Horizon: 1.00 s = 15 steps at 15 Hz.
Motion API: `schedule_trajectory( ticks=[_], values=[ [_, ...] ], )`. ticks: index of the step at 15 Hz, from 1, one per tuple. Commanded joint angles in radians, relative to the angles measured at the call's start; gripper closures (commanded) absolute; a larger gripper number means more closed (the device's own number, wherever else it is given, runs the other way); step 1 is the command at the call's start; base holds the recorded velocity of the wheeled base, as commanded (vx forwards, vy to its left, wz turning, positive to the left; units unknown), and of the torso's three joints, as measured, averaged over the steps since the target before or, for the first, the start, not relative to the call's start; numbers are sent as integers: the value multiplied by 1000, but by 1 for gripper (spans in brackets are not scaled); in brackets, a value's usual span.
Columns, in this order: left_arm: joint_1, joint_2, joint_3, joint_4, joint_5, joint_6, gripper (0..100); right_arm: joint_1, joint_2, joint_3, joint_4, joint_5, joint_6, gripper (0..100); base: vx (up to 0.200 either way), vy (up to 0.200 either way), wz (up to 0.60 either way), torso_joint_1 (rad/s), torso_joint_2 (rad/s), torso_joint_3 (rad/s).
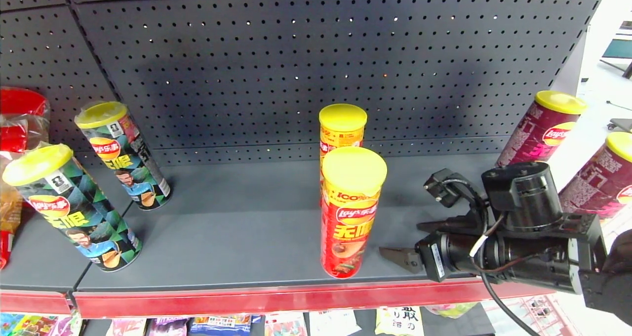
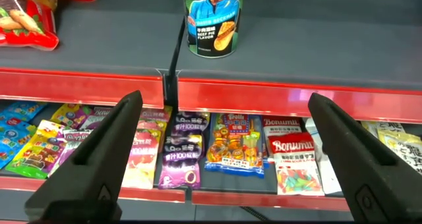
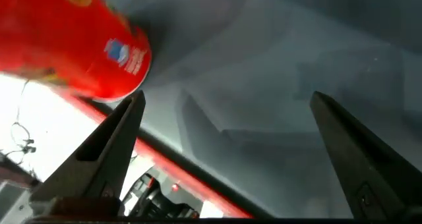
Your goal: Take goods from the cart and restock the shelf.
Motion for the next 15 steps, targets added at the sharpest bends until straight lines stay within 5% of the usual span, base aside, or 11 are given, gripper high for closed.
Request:
schedule_trajectory(
  ticks=[1, 15],
  values=[
    [0, 2, 0, 0, 0, 0, 0, 11, 33, -22, -1, -10, 0, 0, 0, 0, 0, 0, 0, 0],
    [0, 2, 0, 0, 0, 0, 0, 56, 88, -67, -9, -31, -5, 0, 0, 0, 0, 0, 0, 0]
  ],
)
